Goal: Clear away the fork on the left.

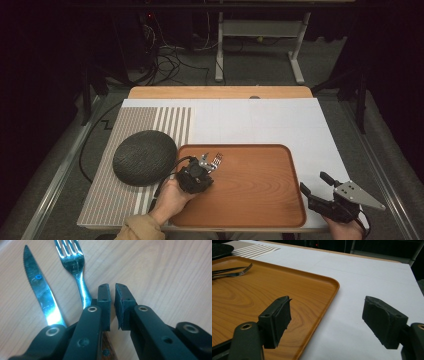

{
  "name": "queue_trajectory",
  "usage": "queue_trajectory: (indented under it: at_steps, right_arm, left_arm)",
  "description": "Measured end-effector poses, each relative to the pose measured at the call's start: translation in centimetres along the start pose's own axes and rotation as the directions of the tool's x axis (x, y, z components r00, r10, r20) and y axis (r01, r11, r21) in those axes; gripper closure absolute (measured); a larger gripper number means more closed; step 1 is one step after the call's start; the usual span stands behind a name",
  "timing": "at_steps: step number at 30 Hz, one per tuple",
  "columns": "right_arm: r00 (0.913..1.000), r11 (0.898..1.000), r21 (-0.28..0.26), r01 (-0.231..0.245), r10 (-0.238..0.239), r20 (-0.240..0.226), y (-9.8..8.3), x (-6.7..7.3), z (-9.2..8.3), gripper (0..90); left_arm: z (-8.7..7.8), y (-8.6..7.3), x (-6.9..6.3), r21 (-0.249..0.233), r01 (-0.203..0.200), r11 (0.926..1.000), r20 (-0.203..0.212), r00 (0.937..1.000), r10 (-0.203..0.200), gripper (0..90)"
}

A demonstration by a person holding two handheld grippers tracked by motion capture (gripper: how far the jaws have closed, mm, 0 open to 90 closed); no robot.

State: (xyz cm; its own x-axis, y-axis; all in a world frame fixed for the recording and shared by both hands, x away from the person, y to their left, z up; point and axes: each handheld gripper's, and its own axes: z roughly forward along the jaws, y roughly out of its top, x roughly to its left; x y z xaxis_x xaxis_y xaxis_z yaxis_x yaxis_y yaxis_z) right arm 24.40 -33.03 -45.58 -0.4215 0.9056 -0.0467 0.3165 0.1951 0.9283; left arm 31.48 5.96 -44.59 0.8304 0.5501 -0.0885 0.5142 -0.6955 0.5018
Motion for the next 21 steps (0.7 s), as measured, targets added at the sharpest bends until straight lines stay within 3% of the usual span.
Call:
queue_trajectory:
  at_steps: [21]
  right_arm:
    - [1.0,1.0,0.0,0.001,-0.001,-0.001,0.0,0.0,0.0,23.3]
  left_arm:
    - [-0.4,-0.3,1.9,0.001,0.05,0.9988,-0.045,0.9978,-0.049,79.5]
